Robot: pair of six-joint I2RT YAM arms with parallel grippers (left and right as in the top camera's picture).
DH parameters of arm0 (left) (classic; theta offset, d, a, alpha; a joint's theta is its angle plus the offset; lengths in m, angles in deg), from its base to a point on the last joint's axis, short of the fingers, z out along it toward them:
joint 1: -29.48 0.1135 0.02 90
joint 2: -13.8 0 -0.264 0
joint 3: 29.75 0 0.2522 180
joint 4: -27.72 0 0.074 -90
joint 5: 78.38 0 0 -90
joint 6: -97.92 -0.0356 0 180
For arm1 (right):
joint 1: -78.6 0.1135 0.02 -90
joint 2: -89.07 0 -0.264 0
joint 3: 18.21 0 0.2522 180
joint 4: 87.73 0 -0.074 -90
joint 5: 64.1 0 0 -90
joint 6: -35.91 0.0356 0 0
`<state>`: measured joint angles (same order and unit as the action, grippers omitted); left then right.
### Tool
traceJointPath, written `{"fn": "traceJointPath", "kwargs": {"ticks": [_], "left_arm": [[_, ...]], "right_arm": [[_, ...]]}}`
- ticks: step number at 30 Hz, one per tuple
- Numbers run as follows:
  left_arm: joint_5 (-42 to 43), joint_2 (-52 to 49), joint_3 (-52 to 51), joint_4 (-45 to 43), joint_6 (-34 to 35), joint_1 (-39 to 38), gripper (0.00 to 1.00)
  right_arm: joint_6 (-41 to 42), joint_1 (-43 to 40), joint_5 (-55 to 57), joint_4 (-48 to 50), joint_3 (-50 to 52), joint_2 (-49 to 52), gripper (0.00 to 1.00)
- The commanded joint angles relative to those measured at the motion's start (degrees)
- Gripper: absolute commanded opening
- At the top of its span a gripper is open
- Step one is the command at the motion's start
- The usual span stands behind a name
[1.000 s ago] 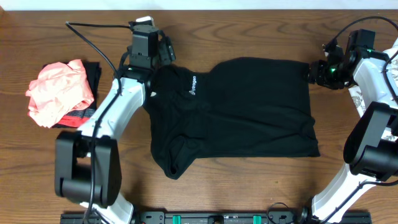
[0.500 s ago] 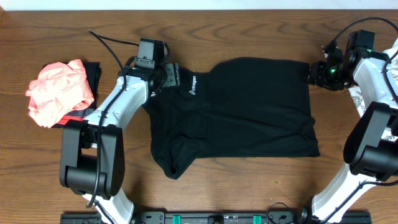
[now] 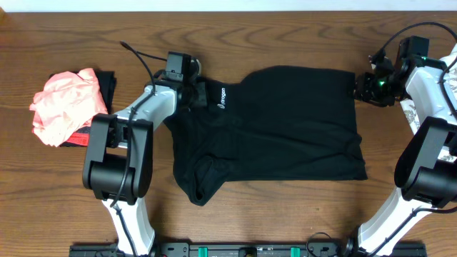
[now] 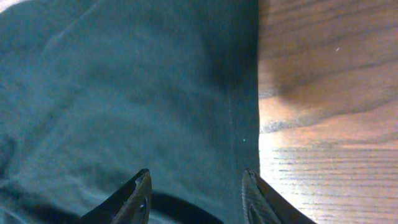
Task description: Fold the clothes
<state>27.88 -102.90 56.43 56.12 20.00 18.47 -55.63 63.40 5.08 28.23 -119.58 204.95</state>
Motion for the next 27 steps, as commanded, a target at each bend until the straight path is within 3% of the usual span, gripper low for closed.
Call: {"fn": "traceJointPath", "kwargs": {"ticks": [1, 5, 9, 13, 17, 20, 23, 27], "left_arm": [[-7.4, -3.2, -0.2, 2.5, 3.8, 1.2, 0.09], [-14.8, -3.2, -0.2, 6.9, 12.4, 3.1, 0.09], [-15.6, -3.2, -0.2, 10.4, 20.4, 4.6, 0.08], [-15.4, -3.2, -0.2, 11.1, 21.7, 4.7, 0.09], [-15.4, -3.1, -0.2, 11.0, 21.7, 4.7, 0.17], [-14.1, -2.4, -0.2, 9.9, 20.7, 4.7, 0.48], [-9.1, 0.2, -0.2, 6.1, 17.8, 4.7, 0.6], [-7.7, 5.4, -0.2, 0.3, 15.1, 4.7, 0.67]], "right_arm": [[0.2, -0.4, 0.3, -0.5, -0.9, -0.2, 0.45], [0.2, -0.4, 1.5, -1.0, -0.9, -0.2, 0.45], [0.2, -0.4, 1.5, -1.2, -0.9, -0.2, 0.45], [0.2, -0.4, 1.5, -1.2, -0.9, -0.2, 0.45], [0.2, -0.4, 1.6, -1.1, -0.9, -0.2, 0.45], [0.2, -0.4, 1.9, -0.9, -0.9, -0.2, 0.46], [0.2, -0.2, 1.6, 0.8, -0.9, -0.2, 0.53], [0.2, 0.1, 0.3, 5.1, -0.9, -0.2, 0.67]]}}
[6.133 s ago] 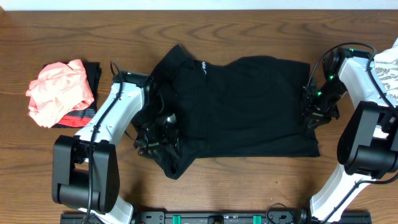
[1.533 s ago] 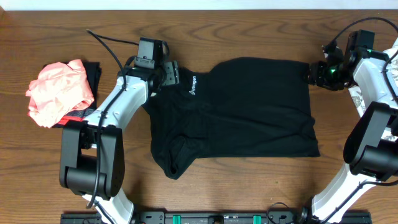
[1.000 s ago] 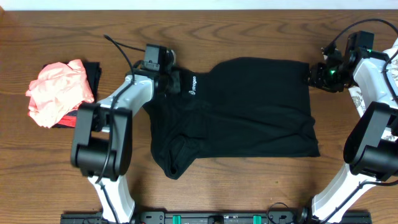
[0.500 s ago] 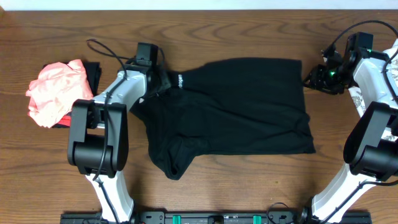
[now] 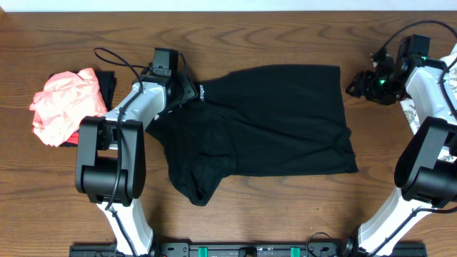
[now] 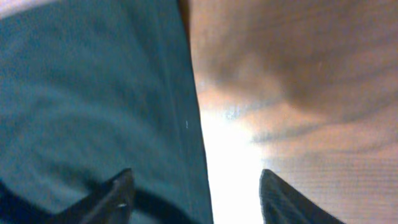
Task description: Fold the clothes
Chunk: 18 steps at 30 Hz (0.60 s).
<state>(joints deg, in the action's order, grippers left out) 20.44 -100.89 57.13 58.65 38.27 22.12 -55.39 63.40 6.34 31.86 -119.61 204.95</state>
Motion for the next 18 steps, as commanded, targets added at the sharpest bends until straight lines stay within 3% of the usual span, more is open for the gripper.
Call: {"fn": "traceJointPath", "kwargs": {"ticks": [1, 7, 18], "left_arm": [[-0.4, 4.8, -0.9, -4.0, -4.7, 1.0, 0.69], [-2.9, 7.9, -0.9, -15.6, -13.7, 1.9, 0.85], [-3.2, 2.5, -0.9, -28.4, -14.3, 6.3, 0.86]], "right_arm": [[0.0, 0.3, -1.1, 2.8, -0.9, -0.1, 0.68], [-0.1, 2.6, -2.6, 10.8, -0.9, 1.5, 0.68], [1.1, 5.8, -3.3, 21.5, -0.9, 10.3, 0.72]]}}
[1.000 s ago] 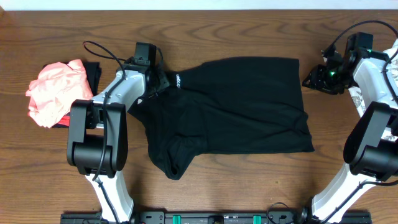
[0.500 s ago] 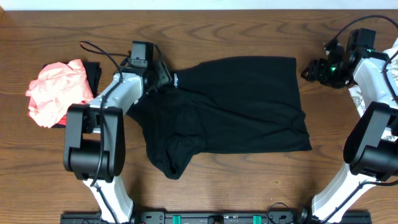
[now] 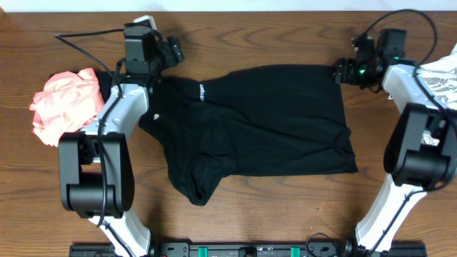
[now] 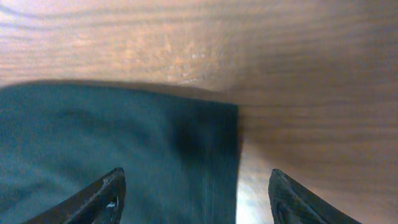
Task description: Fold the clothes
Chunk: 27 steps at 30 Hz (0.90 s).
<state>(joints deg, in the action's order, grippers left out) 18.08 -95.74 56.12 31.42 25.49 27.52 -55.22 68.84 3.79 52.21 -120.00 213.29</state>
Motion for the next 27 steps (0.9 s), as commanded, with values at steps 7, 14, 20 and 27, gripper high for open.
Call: {"fn": "traceJointPath", "kwargs": {"ticks": [7, 14, 20, 27], "left_arm": [[2.1, -8.2, 0.2, -6.9, -1.4, 1.4, 0.86], [6.0, -12.7, 0.3, -7.1, -1.4, 1.4, 0.86], [12.1, -13.8, 0.3, -1.5, -1.5, 1.2, 0.83], [12.6, -13.8, 0.3, 12.7, -1.4, 1.3, 0.79]], "right_arm": [[3.4, 0.2, -0.6, 4.8, -0.5, 3.4, 0.73], [4.3, 0.7, -0.9, 4.9, -0.5, 3.4, 0.74], [4.3, 1.8, -0.9, 4.4, -0.5, 3.4, 0.74], [4.3, 1.9, -0.8, 3.2, -0.5, 3.4, 0.74]]}}
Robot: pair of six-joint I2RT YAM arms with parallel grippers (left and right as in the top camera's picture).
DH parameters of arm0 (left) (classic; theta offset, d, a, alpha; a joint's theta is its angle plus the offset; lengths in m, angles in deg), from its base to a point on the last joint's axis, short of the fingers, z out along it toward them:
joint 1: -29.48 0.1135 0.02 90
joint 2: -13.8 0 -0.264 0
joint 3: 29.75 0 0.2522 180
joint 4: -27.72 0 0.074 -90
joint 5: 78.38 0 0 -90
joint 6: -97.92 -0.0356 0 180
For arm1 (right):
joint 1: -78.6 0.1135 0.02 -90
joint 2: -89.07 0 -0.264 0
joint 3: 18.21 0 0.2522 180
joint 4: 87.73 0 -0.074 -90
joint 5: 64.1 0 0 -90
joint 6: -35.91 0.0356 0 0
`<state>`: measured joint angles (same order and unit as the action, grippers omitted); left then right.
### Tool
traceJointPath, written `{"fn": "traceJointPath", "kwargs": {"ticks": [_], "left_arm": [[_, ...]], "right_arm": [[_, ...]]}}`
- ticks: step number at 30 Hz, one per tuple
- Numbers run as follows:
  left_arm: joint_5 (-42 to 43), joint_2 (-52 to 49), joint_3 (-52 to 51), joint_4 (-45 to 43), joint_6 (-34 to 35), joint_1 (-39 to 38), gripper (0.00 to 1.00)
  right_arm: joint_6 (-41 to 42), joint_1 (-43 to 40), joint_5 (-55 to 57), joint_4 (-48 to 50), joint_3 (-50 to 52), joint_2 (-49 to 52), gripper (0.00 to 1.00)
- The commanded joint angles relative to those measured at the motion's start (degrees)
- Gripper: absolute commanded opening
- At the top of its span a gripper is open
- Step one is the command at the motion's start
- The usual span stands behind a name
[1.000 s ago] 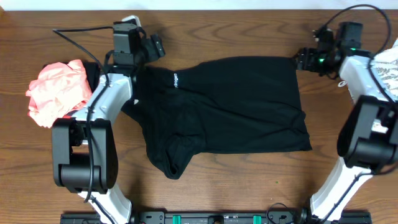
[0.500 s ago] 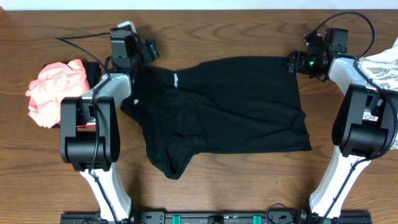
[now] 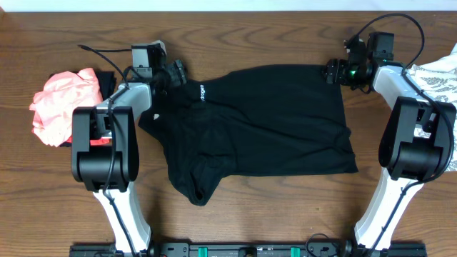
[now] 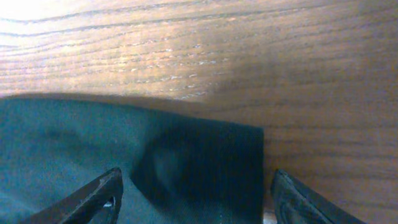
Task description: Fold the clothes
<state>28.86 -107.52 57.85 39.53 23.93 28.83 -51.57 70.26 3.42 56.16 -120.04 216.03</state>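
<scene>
A black T-shirt (image 3: 264,121) lies spread on the wooden table, with a small white label (image 3: 201,91) near its upper left. My left gripper (image 3: 176,73) sits at the shirt's upper left corner; its jaws are too small to read from overhead. My right gripper (image 3: 333,71) is at the upper right corner. In the right wrist view the right gripper (image 4: 200,205) is open, and its fingers (image 4: 99,194) stand either side of the shirt's corner (image 4: 242,143), which lies flat on the wood.
A crumpled pink garment (image 3: 63,106) lies at the left on top of a dark item (image 3: 108,84). A white patterned cloth (image 3: 437,71) shows at the right edge. Bare table (image 3: 285,214) stretches in front of the shirt.
My left gripper has come from behind the shirt, near the table's far edge, to the shirt's upper left corner. The right gripper has edged closer over the upper right corner. The shirt lies as before.
At first my left gripper was at the collar by the label and my right one was open over the right hem. The shirt then lay further left, clear of the right gripper. Later both grippers were near the far edge, and now each is at a top corner.
</scene>
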Motion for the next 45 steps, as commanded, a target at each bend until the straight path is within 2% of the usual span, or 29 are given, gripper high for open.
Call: {"fn": "traceJointPath", "kwargs": {"ticks": [1, 7, 12, 15, 18, 22, 23, 30, 38, 42, 45], "left_arm": [[2.1, -2.0, -1.5, 5.4, 0.1, 0.0, 0.79], [12.7, -2.0, -1.5, 6.0, 0.3, 0.0, 0.78], [14.8, -2.0, -1.5, 6.0, 0.3, 0.0, 0.66], [14.7, -2.0, -1.4, 5.7, 0.3, 0.0, 0.55], [14.7, -2.0, -1.4, 5.4, 0.3, 0.0, 0.44], [14.7, -2.0, -1.4, 5.1, 0.3, 0.0, 0.26], [14.7, -2.0, -1.4, 4.8, 0.3, 0.0, 0.24], [14.7, -1.3, -1.4, -2.6, 0.3, 0.2, 0.14], [14.1, 3.5, -0.8, -17.0, 3.9, 0.5, 0.14], [8.8, 5.7, -0.8, -17.7, 4.4, 0.7, 0.14], [8.7, 5.8, -0.8, -16.1, 4.4, 0.7, 0.14]], "right_arm": [[0.6, 0.4, -0.4, -1.0, -0.4, 0.7, 0.74], [0.6, 0.4, -0.3, -1.6, -0.4, 0.7, 0.73], [0.6, 0.4, 0.2, -1.5, -0.4, 0.7, 0.68], [0.6, 0.4, 0.2, -1.4, -0.4, 0.7, 0.51], [0.6, 0.4, 0.2, -1.2, -0.4, 0.7, 0.38], [0.6, 0.4, 1.1, -1.2, -0.4, 0.7, 0.06], [0.6, 0.4, 1.4, -1.3, -0.4, 0.7, 0.01], [0.6, 0.4, 1.5, -1.8, -0.4, 0.7, 0.01], [0.6, 0.4, 1.5, -1.9, -0.4, 0.7, 0.01], [0.6, 0.4, 1.5, -1.9, -0.4, 0.7, 0.01], [0.6, 0.4, 1.5, -1.9, -0.4, 0.7, 0.01]]}}
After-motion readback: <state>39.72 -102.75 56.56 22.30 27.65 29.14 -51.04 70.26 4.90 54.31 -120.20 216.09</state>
